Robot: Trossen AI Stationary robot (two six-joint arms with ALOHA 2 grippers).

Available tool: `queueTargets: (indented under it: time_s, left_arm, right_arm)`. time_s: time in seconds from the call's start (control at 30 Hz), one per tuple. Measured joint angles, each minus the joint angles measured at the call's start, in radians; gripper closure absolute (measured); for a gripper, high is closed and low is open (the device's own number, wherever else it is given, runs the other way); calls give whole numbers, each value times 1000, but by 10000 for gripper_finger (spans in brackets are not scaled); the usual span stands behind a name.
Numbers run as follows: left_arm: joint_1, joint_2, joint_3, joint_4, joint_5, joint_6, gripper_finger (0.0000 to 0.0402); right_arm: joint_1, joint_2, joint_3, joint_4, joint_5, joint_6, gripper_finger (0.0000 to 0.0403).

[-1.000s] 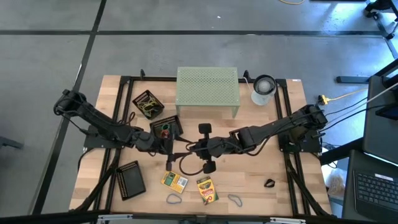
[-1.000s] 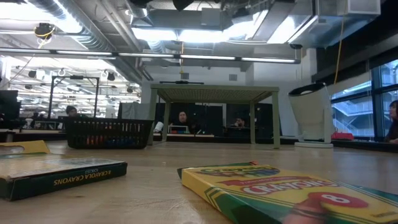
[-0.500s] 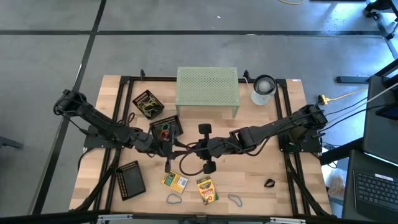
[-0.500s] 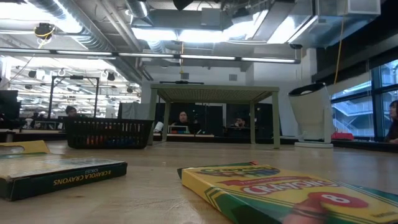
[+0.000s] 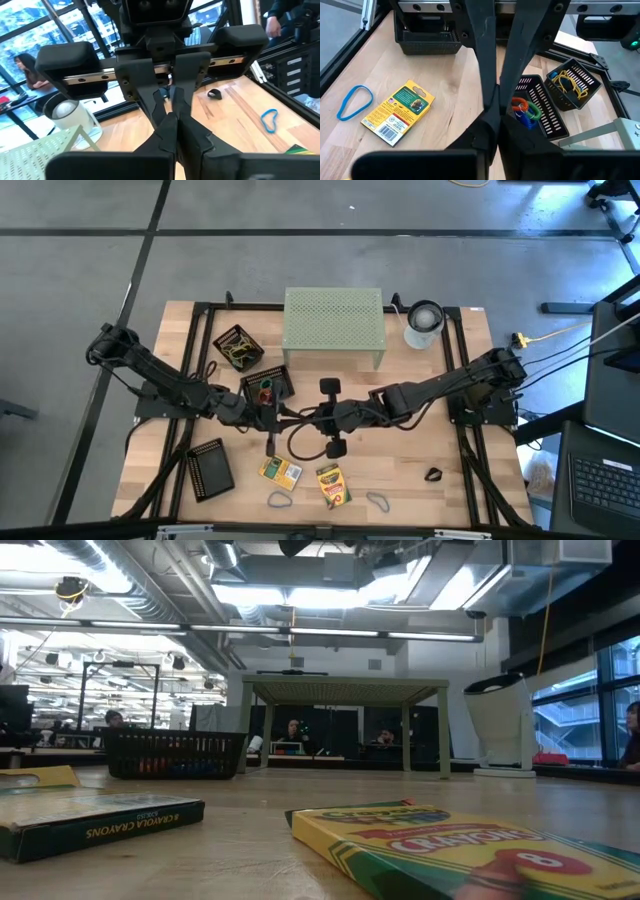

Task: Pick & Place Office Desk Supplies
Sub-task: Put the black rubber band into the top black bin

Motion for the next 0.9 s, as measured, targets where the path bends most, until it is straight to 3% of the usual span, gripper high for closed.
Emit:
queueTargets:
  time_s: [0.27,0.5,0.67,0.8,0.9]
  left_arm:
    - [0,0,0,-9,-91,-55,398]
    - [0,-1,0,-49,-276,-95,398]
    - [0,-1,0,-101,-391,-133,398]
    - [9,-16,0,-238,-536,-272,398]
    - [41,-57,0,-399,-534,-406,398]
  right_arm:
    - [0,-43,0,-87,5,77,287]
    - [11,-108,0,-268,-28,192,205]
    - [28,-134,1,-438,-104,379,181]
    - [55,-133,0,-539,-127,527,179]
    - [75,-132,0,-576,-127,581,179]
